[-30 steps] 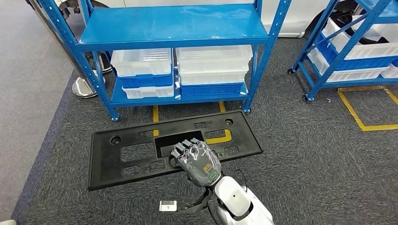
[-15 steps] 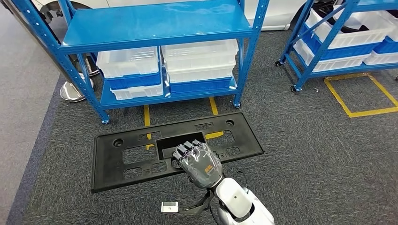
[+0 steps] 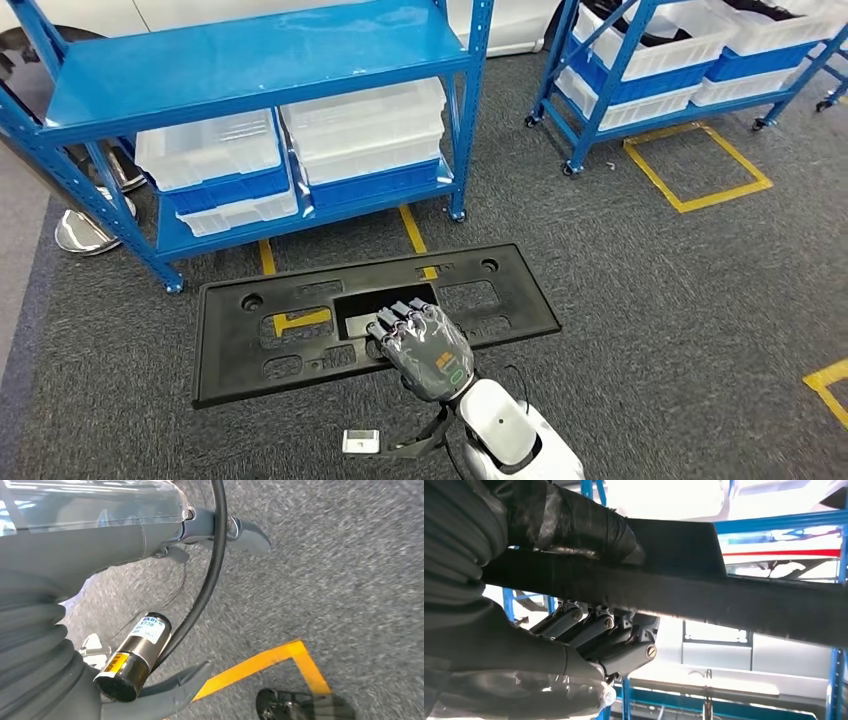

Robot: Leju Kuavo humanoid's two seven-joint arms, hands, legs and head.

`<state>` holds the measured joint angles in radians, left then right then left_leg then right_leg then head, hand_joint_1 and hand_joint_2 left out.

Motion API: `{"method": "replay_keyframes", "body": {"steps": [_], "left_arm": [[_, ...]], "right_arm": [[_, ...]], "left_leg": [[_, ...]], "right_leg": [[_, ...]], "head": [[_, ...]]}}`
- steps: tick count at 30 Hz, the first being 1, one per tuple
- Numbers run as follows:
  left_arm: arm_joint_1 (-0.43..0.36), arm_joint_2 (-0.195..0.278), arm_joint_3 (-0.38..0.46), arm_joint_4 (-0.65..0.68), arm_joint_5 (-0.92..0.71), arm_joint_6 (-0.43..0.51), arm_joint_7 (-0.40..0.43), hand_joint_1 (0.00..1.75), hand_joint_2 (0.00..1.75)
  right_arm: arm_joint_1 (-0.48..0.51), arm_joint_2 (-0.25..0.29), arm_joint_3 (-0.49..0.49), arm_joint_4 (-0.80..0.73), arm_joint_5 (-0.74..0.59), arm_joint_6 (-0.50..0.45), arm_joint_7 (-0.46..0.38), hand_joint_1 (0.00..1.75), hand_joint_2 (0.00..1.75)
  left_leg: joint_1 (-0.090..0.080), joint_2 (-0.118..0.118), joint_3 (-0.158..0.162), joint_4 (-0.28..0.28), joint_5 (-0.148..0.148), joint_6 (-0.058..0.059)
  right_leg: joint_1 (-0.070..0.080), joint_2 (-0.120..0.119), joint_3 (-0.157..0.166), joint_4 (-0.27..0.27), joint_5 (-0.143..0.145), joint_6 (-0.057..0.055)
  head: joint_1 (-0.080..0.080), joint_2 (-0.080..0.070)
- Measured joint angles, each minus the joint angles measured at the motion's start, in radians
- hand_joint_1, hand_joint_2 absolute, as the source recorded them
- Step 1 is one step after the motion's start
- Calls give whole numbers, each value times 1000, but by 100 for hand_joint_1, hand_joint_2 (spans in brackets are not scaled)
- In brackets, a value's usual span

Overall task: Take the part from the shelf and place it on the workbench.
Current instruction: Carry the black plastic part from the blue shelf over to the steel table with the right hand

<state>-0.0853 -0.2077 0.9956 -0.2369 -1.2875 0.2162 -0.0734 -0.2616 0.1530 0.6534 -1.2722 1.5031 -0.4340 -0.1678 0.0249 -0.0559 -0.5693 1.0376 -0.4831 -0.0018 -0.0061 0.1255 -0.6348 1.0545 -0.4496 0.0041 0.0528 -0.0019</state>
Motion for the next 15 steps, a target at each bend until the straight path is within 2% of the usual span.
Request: {"method": "replay_keyframes", "body": {"steps": [1,2,4,5,6,7,8,9,11,12,13,15], "left_arm": [[-1,0,1,0,-1,0,-1,0,175],[-1,-1,1,-1,-4,0,-2,0,175],[0,-1,3,-2,-10,0,-4,0,175],[1,-1,5,-2,-12,0,-5,0,175],[2,-1,6,-2,-13,0,-5,0,175],[3,0,8,-2,-14,0,-5,0,175],[2,0,9,-2,-14,0,-5,0,175],[1,-1,9,-2,-14,0,-5,0,175],[-1,-2,10,-2,-14,0,-6,0,175],[-2,-2,10,-2,-15,0,-6,0,175],[-2,-2,11,-2,-15,0,-6,0,175],[-3,-4,12,-2,-15,-1,-6,0,175]], "right_arm": [[0,-2,-2,-1,2,0,2,166,175],[-1,-3,-5,-3,4,0,3,166,175],[-5,-5,-9,-8,8,0,6,166,175],[-7,-6,-11,-9,9,0,7,166,175],[-7,-7,-12,-10,12,0,9,166,175],[-6,-9,-14,-10,15,0,10,166,175],[-6,-10,-16,-10,18,1,12,166,175],[-7,-12,-17,-11,21,1,13,166,175],[-10,-12,-19,-14,25,1,15,166,175],[-12,-12,-20,-16,26,1,16,166,175],[-13,-12,-21,-16,26,1,17,166,175],[-13,-14,-22,-17,27,1,18,166,175]], "left_leg": [[2,12,1,-4,4,7],[3,26,2,-9,7,15],[0,52,1,-12,10,23],[-1,66,0,-12,10,25],[-2,81,-1,-12,10,25],[-2,95,-1,-12,10,25],[-3,108,0,-11,9,24],[-4,120,1,-11,8,23],[-9,141,4,-11,5,18],[-11,150,5,-12,4,14],[-13,159,7,-12,3,9],[-13,173,12,-14,0,-1]], "right_leg": [[2,-16,-7,11,-8,6],[3,-42,-21,41,-27,11],[2,-99,-74,153,-87,20],[0,-111,-103,215,-112,23],[-1,-117,-120,253,-122,25],[-2,-121,-120,258,-114,24],[-1,-126,-98,221,-90,22],[1,-138,-59,154,-58,16],[14,-176,11,23,-19,1],[20,-188,27,-10,-13,-6],[25,-190,29,-20,-15,-11],[22,-166,30,-28,-8,-19]], "head": [[2,0],[5,0],[10,0],[10,0],[10,0],[10,0],[10,0],[10,0],[10,0],[10,0],[10,0],[10,0]]}}
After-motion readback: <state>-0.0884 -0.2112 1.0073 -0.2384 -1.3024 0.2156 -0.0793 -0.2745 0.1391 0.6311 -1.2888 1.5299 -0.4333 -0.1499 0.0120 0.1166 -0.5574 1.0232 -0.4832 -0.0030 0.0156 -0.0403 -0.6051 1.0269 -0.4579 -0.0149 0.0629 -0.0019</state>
